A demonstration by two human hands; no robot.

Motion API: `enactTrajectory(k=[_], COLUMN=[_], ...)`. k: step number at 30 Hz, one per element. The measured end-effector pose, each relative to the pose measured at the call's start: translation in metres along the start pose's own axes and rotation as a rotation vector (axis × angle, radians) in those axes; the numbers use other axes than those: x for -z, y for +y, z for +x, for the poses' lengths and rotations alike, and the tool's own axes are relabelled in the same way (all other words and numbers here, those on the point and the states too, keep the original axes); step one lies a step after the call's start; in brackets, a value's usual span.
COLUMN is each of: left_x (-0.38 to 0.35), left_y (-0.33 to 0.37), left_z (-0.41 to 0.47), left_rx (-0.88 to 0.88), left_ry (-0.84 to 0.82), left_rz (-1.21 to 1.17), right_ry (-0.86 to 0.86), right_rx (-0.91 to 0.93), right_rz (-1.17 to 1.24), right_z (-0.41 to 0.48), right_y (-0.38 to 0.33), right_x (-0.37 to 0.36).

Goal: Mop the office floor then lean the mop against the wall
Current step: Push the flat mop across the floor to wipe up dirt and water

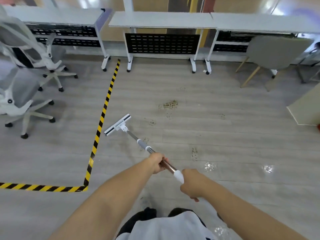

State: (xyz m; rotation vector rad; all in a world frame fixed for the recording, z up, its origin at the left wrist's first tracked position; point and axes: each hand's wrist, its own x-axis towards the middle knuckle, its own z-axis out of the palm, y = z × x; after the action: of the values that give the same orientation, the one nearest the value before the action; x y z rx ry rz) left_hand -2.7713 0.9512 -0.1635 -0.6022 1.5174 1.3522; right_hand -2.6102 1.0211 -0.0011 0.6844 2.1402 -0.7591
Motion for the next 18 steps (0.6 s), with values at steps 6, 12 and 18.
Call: enactTrajectory(k=[6,12,18], left_x=[0.012,0.004,-0.015], left_y=[0.128,0.249,0.374], left_z=[0.049,0.121,0.19], left_rx=[-0.003,0.036,0.086], left_ry=[-0.005,-0.024,-0.035], left_rz=[0.057,0.071,0.054], right_ry=[0.021,0.033,0.025], right_rx=[-0.01,-0.053,-0.054], right_rz=[0.05,0.087,0.152], right_z=[0.075,0.174,0.277], right_y=[-0.079,-0.126,-0.171], right_x=[0.081,0.17,0.274])
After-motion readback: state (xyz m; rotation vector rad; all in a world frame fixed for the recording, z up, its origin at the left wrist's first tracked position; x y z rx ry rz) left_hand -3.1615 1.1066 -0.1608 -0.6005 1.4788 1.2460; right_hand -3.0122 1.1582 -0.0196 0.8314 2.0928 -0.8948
